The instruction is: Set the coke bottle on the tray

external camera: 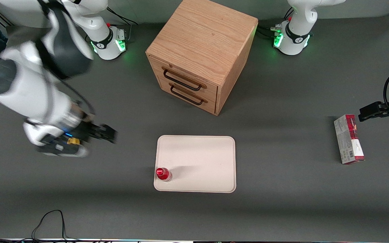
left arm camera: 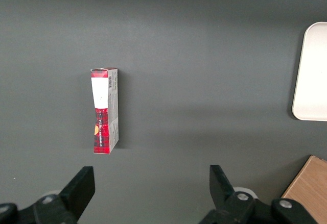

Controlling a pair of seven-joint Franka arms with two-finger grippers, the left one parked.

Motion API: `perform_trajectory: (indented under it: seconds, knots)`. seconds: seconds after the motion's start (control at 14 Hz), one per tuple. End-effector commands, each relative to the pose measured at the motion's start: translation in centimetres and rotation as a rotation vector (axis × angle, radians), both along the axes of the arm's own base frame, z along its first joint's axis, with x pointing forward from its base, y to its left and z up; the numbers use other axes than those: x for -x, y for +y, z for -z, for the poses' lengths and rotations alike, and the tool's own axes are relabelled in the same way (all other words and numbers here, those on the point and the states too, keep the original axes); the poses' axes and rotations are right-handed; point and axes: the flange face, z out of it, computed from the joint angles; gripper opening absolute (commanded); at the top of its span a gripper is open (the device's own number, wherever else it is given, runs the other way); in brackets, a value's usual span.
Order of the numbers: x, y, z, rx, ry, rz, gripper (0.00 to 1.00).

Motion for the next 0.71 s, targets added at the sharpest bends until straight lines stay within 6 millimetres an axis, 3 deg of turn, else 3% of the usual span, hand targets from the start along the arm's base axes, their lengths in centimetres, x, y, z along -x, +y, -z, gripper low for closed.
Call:
perform_trajectory:
  seconds: [0.0, 0.14, 0.29, 0.64]
  knots:
    - [7.6, -6.5, -1.3, 0.002, 0.05, 0.01, 1.0]
    - [9.9, -8.8, -2.8, 0.013, 0.068, 0.019, 1.0]
    - [10.4, -11.5, -3.5, 0.011, 0.079, -0.008, 1.0]
    - [9.8, -12.4, -4.2, 0.008, 0.077, -0.005, 1.0]
